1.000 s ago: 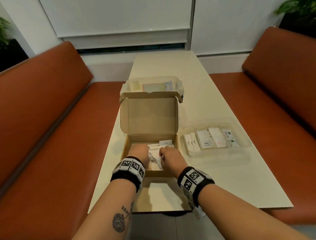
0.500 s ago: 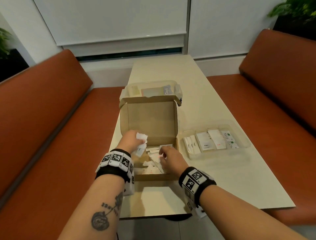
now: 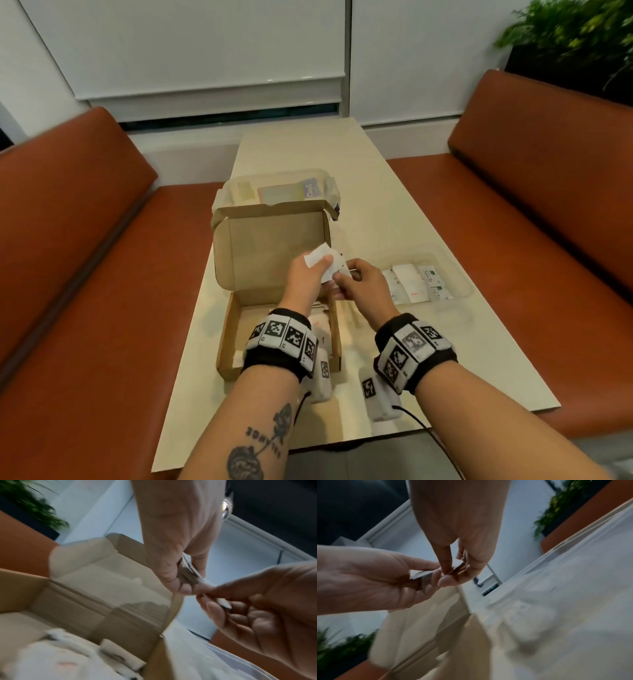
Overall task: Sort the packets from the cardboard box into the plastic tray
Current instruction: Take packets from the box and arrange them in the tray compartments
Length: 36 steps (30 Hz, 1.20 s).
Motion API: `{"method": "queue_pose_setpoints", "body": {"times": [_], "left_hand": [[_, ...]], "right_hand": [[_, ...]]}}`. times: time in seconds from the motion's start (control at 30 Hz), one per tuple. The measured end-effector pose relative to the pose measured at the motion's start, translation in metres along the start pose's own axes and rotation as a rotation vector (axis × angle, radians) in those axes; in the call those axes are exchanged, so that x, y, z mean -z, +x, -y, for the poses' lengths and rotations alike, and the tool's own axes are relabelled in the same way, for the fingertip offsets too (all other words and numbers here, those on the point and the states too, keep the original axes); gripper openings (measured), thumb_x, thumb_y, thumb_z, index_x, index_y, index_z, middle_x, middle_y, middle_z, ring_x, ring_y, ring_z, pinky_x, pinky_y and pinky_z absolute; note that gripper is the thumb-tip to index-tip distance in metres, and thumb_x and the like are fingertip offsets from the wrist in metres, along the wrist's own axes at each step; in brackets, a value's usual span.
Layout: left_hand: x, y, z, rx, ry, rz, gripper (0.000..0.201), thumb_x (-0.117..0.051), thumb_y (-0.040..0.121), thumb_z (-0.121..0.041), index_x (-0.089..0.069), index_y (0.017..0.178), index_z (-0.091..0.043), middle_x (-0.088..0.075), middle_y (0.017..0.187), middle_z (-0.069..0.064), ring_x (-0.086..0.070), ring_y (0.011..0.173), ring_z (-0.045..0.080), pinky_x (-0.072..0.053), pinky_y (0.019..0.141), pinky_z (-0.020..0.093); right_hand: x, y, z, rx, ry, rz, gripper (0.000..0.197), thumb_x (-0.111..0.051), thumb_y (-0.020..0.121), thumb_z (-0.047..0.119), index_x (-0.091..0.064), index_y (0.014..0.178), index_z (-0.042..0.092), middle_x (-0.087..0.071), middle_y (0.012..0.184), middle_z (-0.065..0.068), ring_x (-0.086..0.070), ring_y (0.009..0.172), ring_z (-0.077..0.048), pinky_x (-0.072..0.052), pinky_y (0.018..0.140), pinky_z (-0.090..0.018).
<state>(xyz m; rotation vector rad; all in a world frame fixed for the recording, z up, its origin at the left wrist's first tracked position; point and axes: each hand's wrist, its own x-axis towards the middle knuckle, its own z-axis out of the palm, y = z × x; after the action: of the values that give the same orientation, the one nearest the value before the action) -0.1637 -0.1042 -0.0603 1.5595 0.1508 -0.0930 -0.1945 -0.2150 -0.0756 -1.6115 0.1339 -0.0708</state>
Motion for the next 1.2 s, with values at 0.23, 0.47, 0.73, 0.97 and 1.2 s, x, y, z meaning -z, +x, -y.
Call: {"method": "queue_pose_setpoints", "body": {"times": [0.23, 0.47, 0.73, 0.97, 1.2], "left_hand": [[-0.054, 0.006, 0.001, 0.052, 0.028, 0.059, 0.036, -0.056, 0.093, -0.008, -0.051, 0.128, -0.001, -0.057, 0.118, 0.017, -0.064, 0.091, 0.029, -0.058, 0.056, 0.025], [-0.099, 0.012, 0.016, 0.066, -0.017, -0.007, 0.016, -0.053, 0.094, -0.006, -0.057, 0.109, -0.005, -0.061, 0.113, 0.022, -0.066, 0.091, 0.033, -0.058, 0.054, 0.026], [-0.109, 0.017, 0.033, -0.064, 0.149, -0.241, 0.032, -0.048, 0.098, -0.023, -0.05, 0.13, -0.019, -0.061, 0.108, 0.004, -0.068, 0.08, 0.022, -0.05, 0.057, 0.011], [-0.105, 0.012, 0.05, -0.093, 0.289, -0.263, 0.039, -0.046, 0.098, -0.029, -0.047, 0.134, -0.015, -0.061, 0.121, 0.009, -0.063, 0.103, 0.029, -0.052, 0.089, 0.046], [-0.105, 0.01, 0.051, -0.103, 0.366, -0.264, 0.038, -0.044, 0.099, -0.03, -0.048, 0.134, -0.016, -0.063, 0.117, 0.012, -0.065, 0.099, 0.029, -0.053, 0.086, 0.045]], "right_hand": [[0.068, 0.019, -0.003, -0.012, -0.042, -0.053, 0.007, -0.064, 0.087, 0.003, -0.059, 0.089, 0.008, -0.06, 0.068, -0.008, -0.061, 0.057, -0.018, -0.057, 0.065, -0.03], [0.127, 0.041, -0.004, -0.02, -0.088, -0.081, 0.014, -0.068, 0.084, 0.006, -0.058, 0.075, 0.011, -0.065, 0.067, -0.007, -0.059, 0.053, -0.013, -0.051, 0.054, -0.018], [0.149, 0.059, -0.024, -0.043, -0.378, -0.031, 0.015, -0.07, 0.083, 0.015, -0.059, 0.073, 0.012, -0.055, 0.066, 0.001, -0.048, 0.058, -0.009, -0.038, 0.053, -0.012], [0.132, 0.057, -0.035, -0.024, -0.613, 0.143, 0.012, -0.074, 0.076, 0.011, -0.063, 0.076, 0.016, -0.057, 0.067, 0.004, -0.052, 0.064, -0.008, -0.038, 0.056, -0.011], [0.124, 0.058, -0.044, 0.055, -0.868, 0.12, 0.012, -0.068, 0.083, 0.023, -0.071, 0.086, 0.012, -0.051, 0.087, 0.002, -0.049, 0.089, -0.015, -0.039, 0.072, -0.02]]}}
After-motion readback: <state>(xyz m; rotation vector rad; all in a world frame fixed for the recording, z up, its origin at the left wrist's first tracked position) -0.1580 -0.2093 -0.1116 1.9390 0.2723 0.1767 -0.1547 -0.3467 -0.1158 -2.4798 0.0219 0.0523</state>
